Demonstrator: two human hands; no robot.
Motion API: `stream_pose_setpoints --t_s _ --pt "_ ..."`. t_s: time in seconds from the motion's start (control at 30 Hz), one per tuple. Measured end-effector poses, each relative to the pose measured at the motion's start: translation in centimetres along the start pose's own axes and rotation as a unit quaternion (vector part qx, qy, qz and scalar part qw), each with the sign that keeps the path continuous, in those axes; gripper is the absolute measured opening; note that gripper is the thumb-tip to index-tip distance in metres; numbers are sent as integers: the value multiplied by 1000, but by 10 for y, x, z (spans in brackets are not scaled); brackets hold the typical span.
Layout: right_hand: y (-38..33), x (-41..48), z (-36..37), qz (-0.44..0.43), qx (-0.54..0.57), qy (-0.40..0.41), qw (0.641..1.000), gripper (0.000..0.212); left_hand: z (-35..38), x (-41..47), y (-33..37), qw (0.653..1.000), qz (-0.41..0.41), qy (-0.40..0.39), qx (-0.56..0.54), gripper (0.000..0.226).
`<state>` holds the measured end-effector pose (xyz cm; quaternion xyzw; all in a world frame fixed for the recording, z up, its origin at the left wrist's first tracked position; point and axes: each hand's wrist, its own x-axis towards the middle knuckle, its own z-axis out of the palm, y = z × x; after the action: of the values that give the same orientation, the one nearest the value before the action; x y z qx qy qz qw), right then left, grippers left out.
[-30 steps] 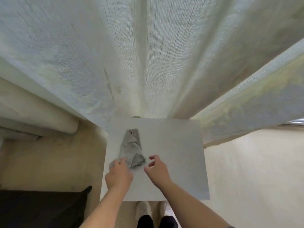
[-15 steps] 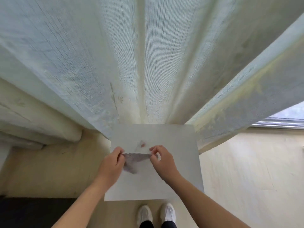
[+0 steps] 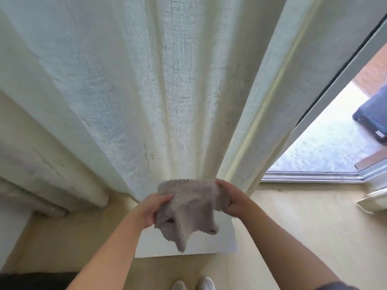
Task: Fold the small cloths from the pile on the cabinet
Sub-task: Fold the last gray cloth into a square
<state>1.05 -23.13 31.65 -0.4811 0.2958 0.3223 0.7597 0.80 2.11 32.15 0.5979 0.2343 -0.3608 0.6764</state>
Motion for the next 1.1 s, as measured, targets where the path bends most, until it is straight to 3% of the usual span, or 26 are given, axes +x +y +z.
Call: stream_pose_setpoints --t_s 0.07,0.13,0.27,0.37,0.47,0.53,0.63,0.73,0.77,0.87,1.0,1.1 --pt "-2 -6 -12 -10 102 -56 993 69 7 -8 8 999 -4 -21 -28 27" --pt "5 -15 -21 12 63 -101 993 80 12 -11 15 999 -8 -17 -33 29" --pt "-1 -28 -19 0 -36 -154 987 51 11 -9 27 997 0 -24 -78 32" --pt "-14 -37 -12 -25 25 -166 985 31 9 -17 21 995 22 -94 -37 38" --pt "-17 -32 -14 -2 91 -161 983 35 15 -21 7 995 37 -85 41 43" --pt "-19 -26 -22 28 90 -140 986 53 16 -23 6 997 58 -51 9 31" --pt "-18 -36 -32 62 72 -131 987 68 13 -24 13 996 75 -31 -37 30" --pt "-8 -45 -36 33 42 -135 989 76 12 -32 16 995 76 -1 -63 29" --pt "-5 -46 -35 16 29 -135 990 76 11 -33 17 995 77 8 -64 29" --pt "1 -48 -30 -7 63 -106 992 40 9 -37 19 995 79 19 -60 28" --pt "1 -53 -31 33 53 -100 993 63 10 -45 23 996 71 8 -57 21" --pt "1 -56 -33 25 20 -144 989 44 10 -55 26 995 85 -27 -53 13"
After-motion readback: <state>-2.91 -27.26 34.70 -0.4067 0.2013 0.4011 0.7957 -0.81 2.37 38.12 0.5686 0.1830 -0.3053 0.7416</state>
